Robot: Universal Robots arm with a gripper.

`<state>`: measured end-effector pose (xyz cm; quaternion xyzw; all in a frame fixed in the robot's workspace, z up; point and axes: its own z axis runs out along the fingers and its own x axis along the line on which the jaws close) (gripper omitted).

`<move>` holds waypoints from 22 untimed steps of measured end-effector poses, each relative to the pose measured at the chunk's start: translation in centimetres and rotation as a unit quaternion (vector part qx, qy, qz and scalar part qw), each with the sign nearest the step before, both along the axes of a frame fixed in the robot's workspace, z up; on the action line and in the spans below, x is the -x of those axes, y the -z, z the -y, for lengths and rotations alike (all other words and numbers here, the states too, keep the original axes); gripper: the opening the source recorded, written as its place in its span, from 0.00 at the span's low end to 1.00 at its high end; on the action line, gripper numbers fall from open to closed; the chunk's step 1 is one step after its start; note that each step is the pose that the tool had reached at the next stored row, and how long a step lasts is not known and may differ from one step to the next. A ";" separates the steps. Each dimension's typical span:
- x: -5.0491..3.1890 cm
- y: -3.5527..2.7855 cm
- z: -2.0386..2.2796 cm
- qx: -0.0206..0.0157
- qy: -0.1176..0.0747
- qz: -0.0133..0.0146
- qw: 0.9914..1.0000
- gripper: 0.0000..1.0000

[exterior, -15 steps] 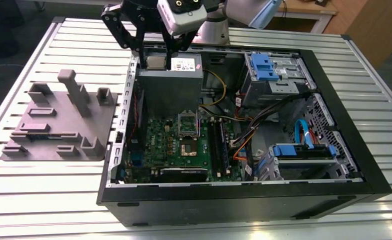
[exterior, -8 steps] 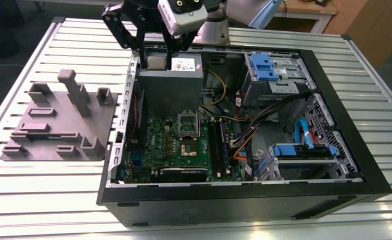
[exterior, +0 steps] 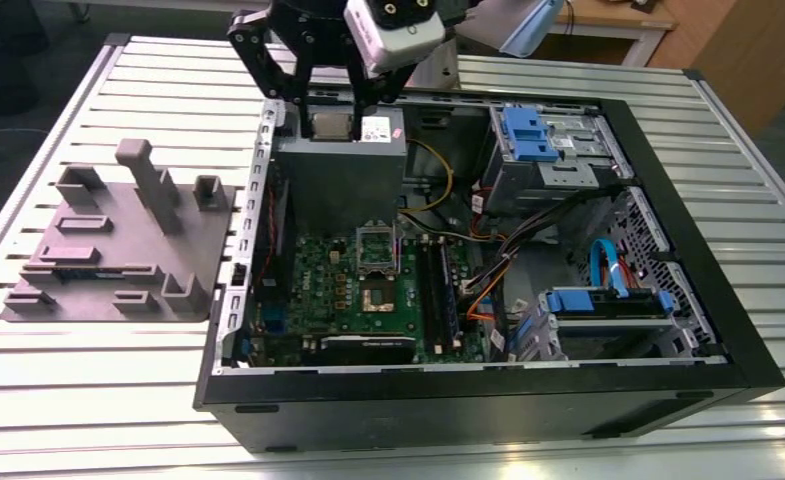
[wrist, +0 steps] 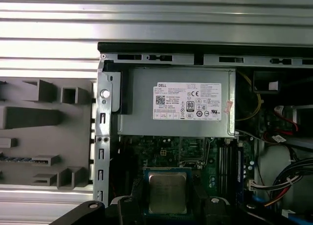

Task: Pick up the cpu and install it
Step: 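Pick up the cpu and move it towards the insertion slot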

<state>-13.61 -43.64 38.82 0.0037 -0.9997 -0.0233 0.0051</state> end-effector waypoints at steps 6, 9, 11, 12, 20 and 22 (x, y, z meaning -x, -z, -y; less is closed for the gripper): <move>-2.12 0.05 0.00 0.000 0.000 0.000 1.000 0.47; -3.50 0.11 0.00 0.000 0.000 0.000 1.000 0.47; -4.24 0.17 0.01 0.000 0.000 0.000 1.000 0.47; -4.34 0.19 0.11 0.000 0.000 0.000 1.000 0.47; -4.72 0.47 1.14 0.000 0.000 0.000 1.000 0.47; -4.72 0.47 1.14 0.000 0.000 0.000 1.000 0.47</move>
